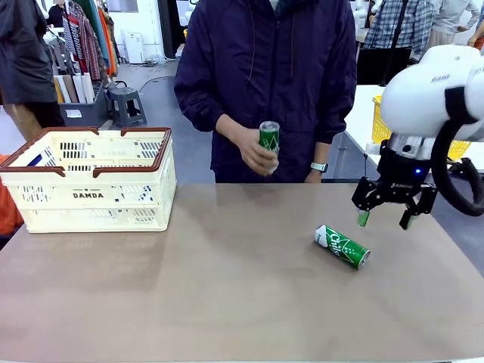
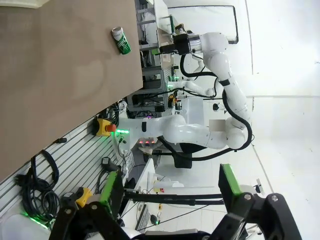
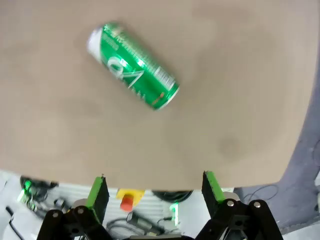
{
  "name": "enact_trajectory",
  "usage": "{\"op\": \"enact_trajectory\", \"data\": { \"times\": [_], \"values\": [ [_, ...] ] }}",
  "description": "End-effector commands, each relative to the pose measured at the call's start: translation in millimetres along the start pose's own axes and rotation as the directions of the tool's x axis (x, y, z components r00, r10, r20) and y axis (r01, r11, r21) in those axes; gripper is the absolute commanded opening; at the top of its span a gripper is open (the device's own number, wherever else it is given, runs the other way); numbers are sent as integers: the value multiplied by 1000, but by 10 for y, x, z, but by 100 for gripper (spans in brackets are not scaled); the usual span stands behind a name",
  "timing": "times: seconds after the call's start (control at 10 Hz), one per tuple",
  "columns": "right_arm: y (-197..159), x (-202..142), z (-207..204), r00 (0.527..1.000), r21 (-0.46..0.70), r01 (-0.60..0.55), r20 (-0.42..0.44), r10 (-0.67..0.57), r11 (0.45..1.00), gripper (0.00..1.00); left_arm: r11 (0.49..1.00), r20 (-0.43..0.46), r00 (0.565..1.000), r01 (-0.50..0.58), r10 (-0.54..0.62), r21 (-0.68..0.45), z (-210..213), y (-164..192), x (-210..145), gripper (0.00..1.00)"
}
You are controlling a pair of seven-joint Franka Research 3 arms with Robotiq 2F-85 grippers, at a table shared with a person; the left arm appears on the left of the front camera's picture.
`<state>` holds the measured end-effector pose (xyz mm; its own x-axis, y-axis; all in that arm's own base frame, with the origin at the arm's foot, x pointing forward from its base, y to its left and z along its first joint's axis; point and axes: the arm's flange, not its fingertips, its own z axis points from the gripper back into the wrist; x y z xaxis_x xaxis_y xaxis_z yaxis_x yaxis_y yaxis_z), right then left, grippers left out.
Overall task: Place the drinks into the Shopping basket.
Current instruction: Pick up one drink and place it into the Shopping basket.
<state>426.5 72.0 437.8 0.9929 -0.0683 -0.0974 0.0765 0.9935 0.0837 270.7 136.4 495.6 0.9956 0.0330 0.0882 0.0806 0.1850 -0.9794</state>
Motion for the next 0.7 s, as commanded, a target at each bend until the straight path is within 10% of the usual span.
{"op": "enact_trajectory", "data": {
  "times": [0.0,0.3,0.4,0.6],
  "values": [
    [-67,-153,-59,994,134,48,90,-61,990,100,1000,9,1000,-1,2,-18,-3,-22,-4,100],
    [-30,-29,-43,999,22,13,43,-14,1000,100,1000,9,1000,-1,2,-18,-3,-22,-4,100],
    [-126,76,-64,974,61,-226,-4,226,972,100,1000,9,1000,-1,2,-18,-3,-22,-4,100],
    [-1096,-420,467,936,266,-349,155,317,899,100,1000,9,1000,-1,2,-18,-3,-22,-4,100]
  ]
}}
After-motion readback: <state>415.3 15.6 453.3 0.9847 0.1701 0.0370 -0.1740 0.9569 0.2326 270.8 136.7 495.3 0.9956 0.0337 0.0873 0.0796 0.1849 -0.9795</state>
